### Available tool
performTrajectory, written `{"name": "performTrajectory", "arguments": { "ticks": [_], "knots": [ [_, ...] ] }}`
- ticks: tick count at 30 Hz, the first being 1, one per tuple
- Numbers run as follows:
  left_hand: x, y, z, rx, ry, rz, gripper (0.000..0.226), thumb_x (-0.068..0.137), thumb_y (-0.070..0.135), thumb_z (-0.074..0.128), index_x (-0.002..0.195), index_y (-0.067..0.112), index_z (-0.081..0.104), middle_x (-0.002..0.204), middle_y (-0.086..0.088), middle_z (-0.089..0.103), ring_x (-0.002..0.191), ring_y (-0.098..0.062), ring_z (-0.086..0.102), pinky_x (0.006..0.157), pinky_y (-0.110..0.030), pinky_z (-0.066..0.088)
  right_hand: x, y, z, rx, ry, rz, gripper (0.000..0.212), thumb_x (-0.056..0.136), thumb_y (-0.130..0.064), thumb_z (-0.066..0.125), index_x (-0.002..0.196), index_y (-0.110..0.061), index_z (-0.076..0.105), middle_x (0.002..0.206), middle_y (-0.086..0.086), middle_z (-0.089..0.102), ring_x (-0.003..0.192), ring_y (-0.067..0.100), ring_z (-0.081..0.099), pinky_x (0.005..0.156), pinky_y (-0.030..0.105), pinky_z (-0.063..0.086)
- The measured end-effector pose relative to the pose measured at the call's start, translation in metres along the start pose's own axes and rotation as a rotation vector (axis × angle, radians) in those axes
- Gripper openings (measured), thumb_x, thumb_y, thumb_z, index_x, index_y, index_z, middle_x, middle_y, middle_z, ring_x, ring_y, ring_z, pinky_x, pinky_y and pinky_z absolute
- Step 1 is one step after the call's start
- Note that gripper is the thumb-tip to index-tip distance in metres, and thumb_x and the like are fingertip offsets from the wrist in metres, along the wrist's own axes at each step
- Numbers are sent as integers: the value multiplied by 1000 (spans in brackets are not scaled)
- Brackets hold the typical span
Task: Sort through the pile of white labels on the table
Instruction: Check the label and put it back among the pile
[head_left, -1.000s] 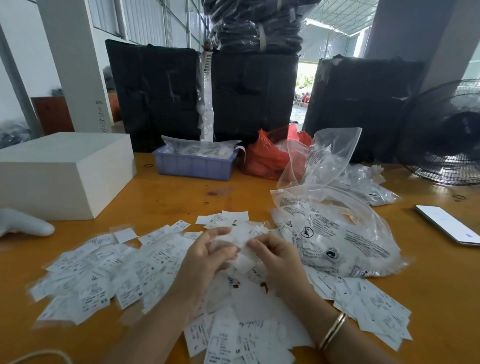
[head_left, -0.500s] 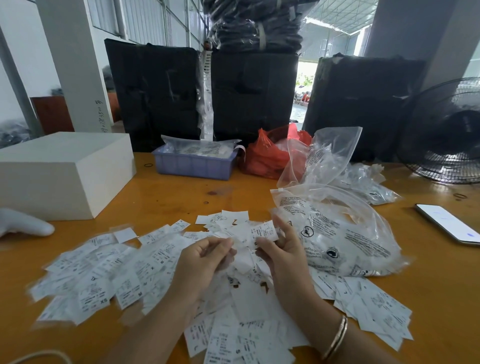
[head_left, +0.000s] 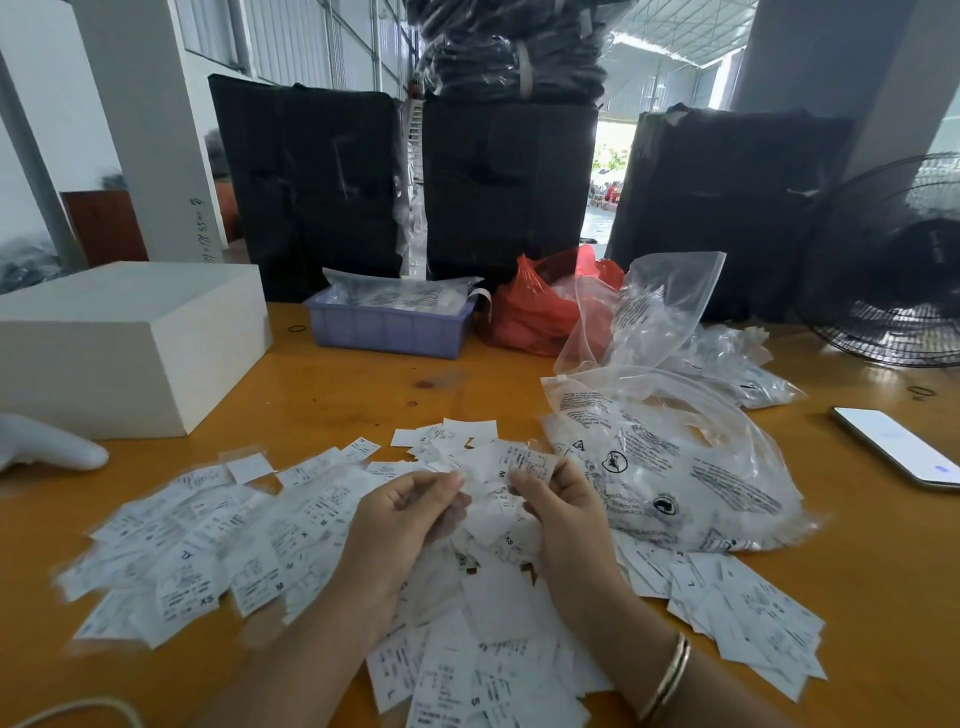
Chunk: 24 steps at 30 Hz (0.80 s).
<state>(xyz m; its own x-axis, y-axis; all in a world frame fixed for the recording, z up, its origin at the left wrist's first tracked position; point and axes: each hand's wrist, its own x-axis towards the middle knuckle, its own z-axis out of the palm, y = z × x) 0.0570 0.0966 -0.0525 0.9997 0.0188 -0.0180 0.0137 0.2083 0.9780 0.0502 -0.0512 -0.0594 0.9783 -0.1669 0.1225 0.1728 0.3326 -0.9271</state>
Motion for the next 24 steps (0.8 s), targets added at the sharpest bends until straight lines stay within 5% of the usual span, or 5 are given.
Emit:
{"name": "performTrajectory", "arguments": {
  "ticks": [4,9,13,19,24],
  "knots": [
    [2,-1,-2,39,8,11,20,78,34,70,90,18,72,81,2,75,75,-9,72,57,-12,51,-2,3,1,-121,-65,-21,7,86,-11,66,92,-14,64,88,1,73,80,14,69,65,19,52],
    [3,-4,-5,61,25,24,13,85,29,67,92,18,69,79,1,75,73,-9,71,57,-13,51,-6,5,3,-359,-127,-117,24,90,-7,59,100,-28,62,61,-15,57,51,-4,49,48,11,40],
    [5,-5,-4,119,42,43,10,84,26,70,90,18,71,75,3,74,68,-7,69,54,-12,49,-7,7,6,-512,-131,-183,31,89,-7,59,101,-36,59,73,12,59,52,0,44,51,15,37],
    [3,-3,-4,114,5,86,12,88,23,64,89,13,70,78,0,75,74,-10,72,58,-10,51,-2,6,0,-317,42,-213,27,89,-13,62,100,-38,59,65,-4,59,61,11,56,56,18,50],
    [2,-2,-3,138,-34,123,10,86,23,65,85,15,71,76,0,75,74,-12,72,59,-11,52,-2,6,-1,-207,94,-262,28,88,-13,63,97,-39,61,67,6,57,64,13,59,62,15,50]
  ]
}}
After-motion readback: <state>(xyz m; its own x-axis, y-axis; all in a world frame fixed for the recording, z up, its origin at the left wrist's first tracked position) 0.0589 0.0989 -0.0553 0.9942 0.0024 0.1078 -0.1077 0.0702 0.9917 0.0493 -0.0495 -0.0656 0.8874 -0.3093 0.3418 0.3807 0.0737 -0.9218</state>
